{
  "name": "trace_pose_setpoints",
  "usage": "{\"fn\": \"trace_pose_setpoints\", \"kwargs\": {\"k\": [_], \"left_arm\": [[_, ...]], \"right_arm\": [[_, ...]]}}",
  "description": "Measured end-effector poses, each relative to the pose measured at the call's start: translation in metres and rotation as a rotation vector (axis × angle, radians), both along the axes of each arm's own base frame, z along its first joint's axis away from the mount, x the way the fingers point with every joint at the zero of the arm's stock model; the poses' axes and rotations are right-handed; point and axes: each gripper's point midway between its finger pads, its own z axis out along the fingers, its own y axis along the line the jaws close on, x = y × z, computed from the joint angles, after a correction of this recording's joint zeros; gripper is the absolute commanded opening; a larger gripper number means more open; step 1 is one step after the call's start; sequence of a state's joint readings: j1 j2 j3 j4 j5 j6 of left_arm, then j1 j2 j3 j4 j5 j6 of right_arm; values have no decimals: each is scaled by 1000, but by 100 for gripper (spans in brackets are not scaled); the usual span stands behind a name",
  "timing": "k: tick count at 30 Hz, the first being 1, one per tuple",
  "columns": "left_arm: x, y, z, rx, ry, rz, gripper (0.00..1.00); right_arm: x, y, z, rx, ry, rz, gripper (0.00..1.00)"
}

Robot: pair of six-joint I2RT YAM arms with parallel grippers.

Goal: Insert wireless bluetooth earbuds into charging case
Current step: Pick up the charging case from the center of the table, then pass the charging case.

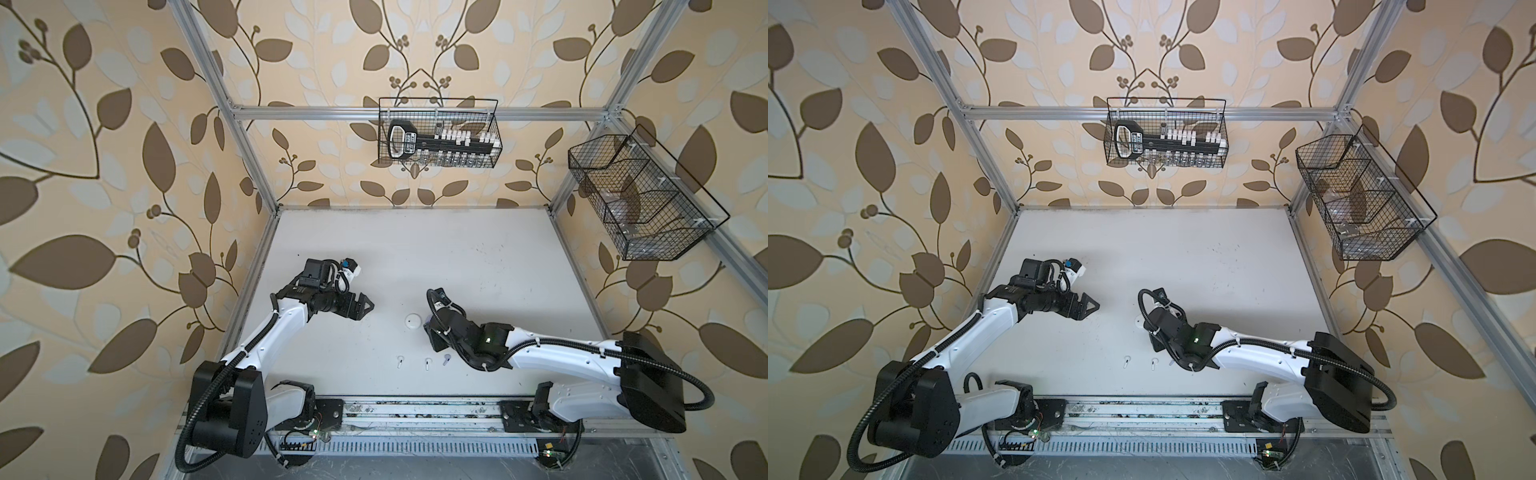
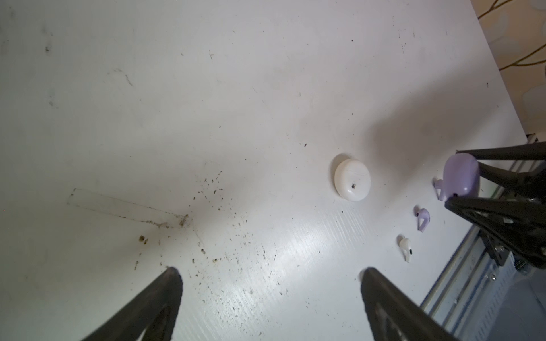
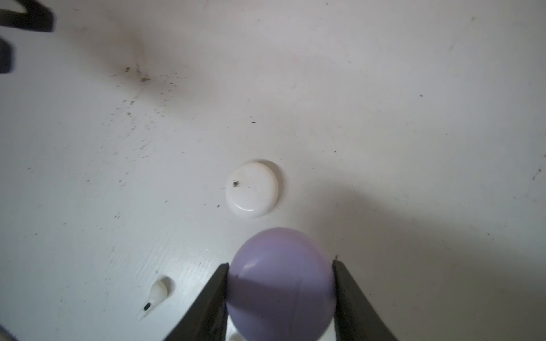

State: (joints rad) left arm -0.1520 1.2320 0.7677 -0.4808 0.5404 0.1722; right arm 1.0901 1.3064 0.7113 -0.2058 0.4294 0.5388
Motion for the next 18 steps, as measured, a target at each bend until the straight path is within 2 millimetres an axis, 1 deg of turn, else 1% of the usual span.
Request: {"fn": "trace_pose_setpoints", "kwargs": {"k": [1,3,6,8,14,18], "left_arm": [[0,-3,1,-5,10,-10,95],[0,-9,4,-24,29,-32,95],[-5,-20,10,-56,60,-73,95],[-10,-26,15,-78,80,-100,95],[-26,-47,28,-130,124,-186,97],[-37,-58,34,-154,157,-240,96]], "right_arm": [[-4,4,5,-2,-20,28,41],[-13,14,15,-7,-69,84,36],[-22,22,24,-25,-128,138,36],[-25,26,26,-38,-153,160,36],[-28,39,33,-71,-213,200,38],[-27,50,37,-90,-237,211,38]]}}
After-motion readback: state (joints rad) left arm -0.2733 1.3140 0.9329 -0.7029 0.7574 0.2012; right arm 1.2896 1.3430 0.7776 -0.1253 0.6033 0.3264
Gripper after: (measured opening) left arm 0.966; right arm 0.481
